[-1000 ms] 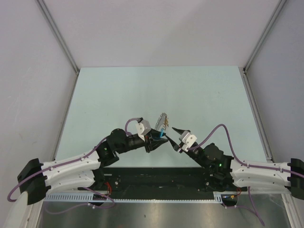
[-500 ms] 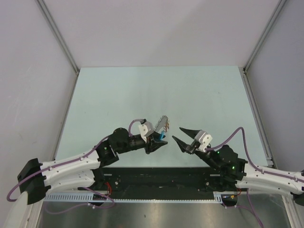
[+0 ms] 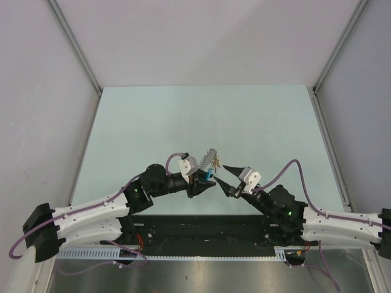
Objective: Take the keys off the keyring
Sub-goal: Pick up the key from the keyring.
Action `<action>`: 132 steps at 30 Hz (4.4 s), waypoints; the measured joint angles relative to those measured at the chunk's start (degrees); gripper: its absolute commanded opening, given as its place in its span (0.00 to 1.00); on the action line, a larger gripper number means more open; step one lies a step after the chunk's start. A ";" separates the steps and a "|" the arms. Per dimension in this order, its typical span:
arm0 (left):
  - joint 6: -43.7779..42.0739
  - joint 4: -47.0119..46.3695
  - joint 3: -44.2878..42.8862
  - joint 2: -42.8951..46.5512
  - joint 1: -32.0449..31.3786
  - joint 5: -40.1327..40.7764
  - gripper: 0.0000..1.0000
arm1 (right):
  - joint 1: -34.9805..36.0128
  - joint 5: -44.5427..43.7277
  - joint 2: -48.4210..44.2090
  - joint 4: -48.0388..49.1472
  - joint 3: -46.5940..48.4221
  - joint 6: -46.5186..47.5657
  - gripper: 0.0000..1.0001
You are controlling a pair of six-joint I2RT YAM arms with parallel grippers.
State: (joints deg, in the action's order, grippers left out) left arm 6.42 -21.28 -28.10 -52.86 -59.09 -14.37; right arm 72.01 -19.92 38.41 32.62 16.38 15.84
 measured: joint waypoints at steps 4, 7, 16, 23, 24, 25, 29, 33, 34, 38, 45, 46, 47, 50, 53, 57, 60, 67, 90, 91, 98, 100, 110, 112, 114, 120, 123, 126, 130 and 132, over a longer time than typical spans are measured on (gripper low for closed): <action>0.02 -0.20 0.00 -0.02 0.00 -0.04 0.01 | 0.22 -0.20 1.62 1.57 0.02 -0.66 0.54; 0.07 -0.50 0.00 -0.02 0.00 -0.39 0.00 | 0.37 -1.29 3.28 3.34 0.02 -0.61 0.54; 0.11 -0.61 0.02 -0.02 0.31 -0.15 0.01 | 0.70 -4.70 7.56 7.74 0.33 0.50 0.53; 0.09 -1.86 0.02 -0.09 0.59 0.85 0.00 | 1.03 -6.32 9.60 10.91 0.68 1.25 0.38; 0.09 -2.16 0.02 -0.17 0.66 0.98 0.00 | 1.07 -6.38 9.86 11.23 0.79 1.38 0.35; 0.09 -2.49 0.02 -0.31 0.70 1.14 0.00 | 1.09 -6.45 10.16 11.58 0.85 1.62 0.33; 0.11 -3.43 0.02 -0.85 0.76 1.88 0.00 | 1.40 -6.80 11.15 12.70 1.07 1.97 0.34; 0.13 -3.41 0.02 -0.87 0.72 2.01 0.00 | 1.42 -6.75 10.32 11.80 1.07 1.77 0.39; 0.13 -3.39 0.02 -0.83 0.63 1.97 0.00 | 1.42 -6.73 9.57 10.97 1.09 1.77 0.39; 0.09 -2.16 0.02 -0.72 0.20 1.68 0.00 | 1.40 -7.43 5.84 8.59 1.14 1.70 0.42; 0.02 -1.42 0.02 -0.72 0.07 1.70 0.00 | 1.40 -7.91 1.36 5.64 1.42 1.46 0.46; 0.02 -1.44 0.02 -0.72 0.07 1.70 0.00 | 1.40 -7.87 1.38 5.51 1.44 1.33 0.46; 0.02 -1.40 0.02 -0.72 0.07 1.68 0.01 | 1.40 -7.85 1.46 5.25 1.44 1.22 0.47; 0.04 -1.27 0.02 -0.72 0.07 1.62 0.00 | 1.40 -7.58 2.32 4.96 1.44 0.61 0.48; 0.04 -1.25 0.02 -0.72 0.07 1.49 0.00 | 1.40 -7.41 3.98 5.44 1.44 0.44 0.49; 0.07 -1.27 0.02 -0.72 0.07 0.96 0.01 | 1.38 -7.50 6.73 6.40 1.57 0.46 0.50; 0.09 -1.29 0.02 -0.72 0.07 0.57 0.01 | 1.40 -7.96 8.79 7.17 1.97 0.46 0.50; 0.15 -1.29 0.02 -0.72 0.07 0.44 0.01 | 1.38 -11.04 13.84 11.98 2.95 1.27 0.44; 1.22 -2.16 -0.24 -4.35 -0.44 2.32 0.06 | -1.57 -8.31 1.70 0.11 4.11 10.84 0.00; 1.33 -2.16 -0.24 -4.48 -0.42 2.38 0.11 | -1.84 -7.67 1.46 -0.72 4.15 11.28 0.00; 2.58 -2.10 -0.26 -4.26 -0.46 3.28 0.35 | -2.89 -4.61 0.70 -6.16 6.45 14.27 0.00; 2.56 -1.44 -0.26 -3.45 -0.55 3.78 0.43 | -3.17 -3.50 0.42 -8.28 7.43 14.64 0.00; -0.07 13.62 -5.73 3.98 -0.35 6.71 0.54 | -5.38 4.63 0.17 -26.73 19.54 14.23 0.00; -1.64 17.31 -8.07 5.79 -0.35 6.62 0.54 | -6.01 6.93 -0.17 -29.03 19.98 14.05 0.00; -3.39 20.44 -10.32 7.23 -0.35 6.58 0.54 | -6.54 9.35 -0.46 -31.74 20.00 13.73 0.00; -9.05 26.16 -16.35 8.13 -0.35 4.79 0.49 | -6.67 14.27 -0.39 -36.37 20.00 12.39 0.00; -11.32 27.17 -17.31 7.69 -0.35 1.81 0.45 | -6.60 15.32 -0.13 -36.44 20.00 11.65 0.00; -12.57 28.17 -17.35 6.54 -0.35 -1.20 0.42 | -6.60 15.96 0.28 -36.48 20.00 10.73 0.00; -12.85 28.20 -17.35 5.31 -0.35 -4.37 0.39 | -6.45 15.89 0.79 -35.63 20.00 9.31 0.00; -12.63 27.50 -17.33 5.29 -0.35 -5.49 0.36 | -6.36 15.87 1.05 -34.88 20.00 8.37 0.00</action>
State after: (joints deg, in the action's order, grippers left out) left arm -6.22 6.22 -45.43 -47.57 -59.44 -19.86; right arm 65.65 -4.05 39.46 -2.26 36.38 24.21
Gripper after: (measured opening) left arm 0.391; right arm 0.035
